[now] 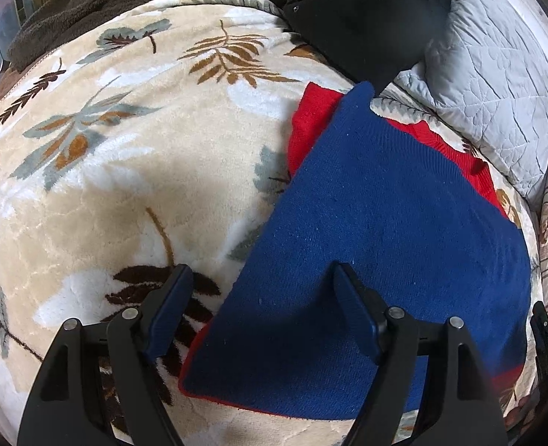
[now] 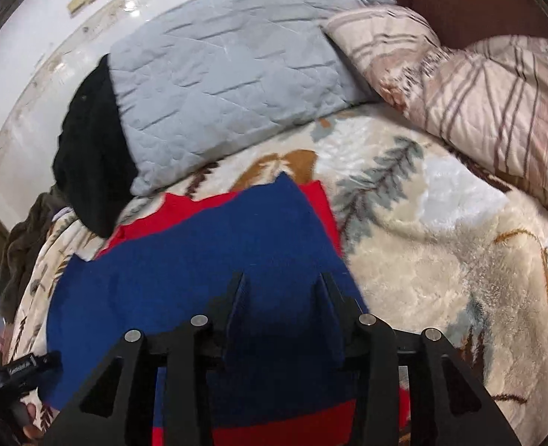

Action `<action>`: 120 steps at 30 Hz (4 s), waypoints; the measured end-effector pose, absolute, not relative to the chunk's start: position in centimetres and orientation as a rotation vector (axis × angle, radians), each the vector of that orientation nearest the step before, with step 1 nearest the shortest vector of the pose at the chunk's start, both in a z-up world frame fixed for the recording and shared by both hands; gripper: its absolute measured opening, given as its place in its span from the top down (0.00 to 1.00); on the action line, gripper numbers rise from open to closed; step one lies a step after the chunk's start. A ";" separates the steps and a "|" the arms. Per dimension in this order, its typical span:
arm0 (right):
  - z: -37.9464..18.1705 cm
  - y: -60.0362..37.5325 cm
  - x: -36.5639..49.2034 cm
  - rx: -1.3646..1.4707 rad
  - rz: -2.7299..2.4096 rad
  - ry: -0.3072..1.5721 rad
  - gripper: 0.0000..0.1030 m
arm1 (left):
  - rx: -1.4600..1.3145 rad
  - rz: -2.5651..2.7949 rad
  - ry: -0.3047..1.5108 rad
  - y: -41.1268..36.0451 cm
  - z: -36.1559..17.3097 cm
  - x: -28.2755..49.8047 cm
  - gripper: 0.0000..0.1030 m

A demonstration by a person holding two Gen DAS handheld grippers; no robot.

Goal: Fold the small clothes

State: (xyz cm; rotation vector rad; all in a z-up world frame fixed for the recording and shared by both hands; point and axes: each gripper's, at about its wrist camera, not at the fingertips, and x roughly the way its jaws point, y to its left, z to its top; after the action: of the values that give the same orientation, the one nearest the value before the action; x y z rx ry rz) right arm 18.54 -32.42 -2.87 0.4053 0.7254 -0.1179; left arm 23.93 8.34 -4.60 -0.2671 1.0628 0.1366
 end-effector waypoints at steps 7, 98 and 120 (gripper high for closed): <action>-1.6 -27.3 18.0 0.226 -0.008 0.711 0.60 | -0.306 0.110 1.082 9.0 -4.4 24.4 0.25; -6.1 -38.0 13.3 0.995 0.122 0.820 0.89 | -0.121 -0.442 1.324 -25.3 -0.7 32.7 0.80; -4.0 -37.3 22.7 0.759 0.149 0.792 0.86 | -0.358 -0.352 1.227 -8.8 -1.0 28.1 0.46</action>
State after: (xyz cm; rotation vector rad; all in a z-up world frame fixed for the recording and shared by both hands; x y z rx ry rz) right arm 22.66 -37.34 -4.01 0.7587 0.7917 0.1494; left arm 28.08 -8.79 -0.97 -0.3582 1.2274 -0.3515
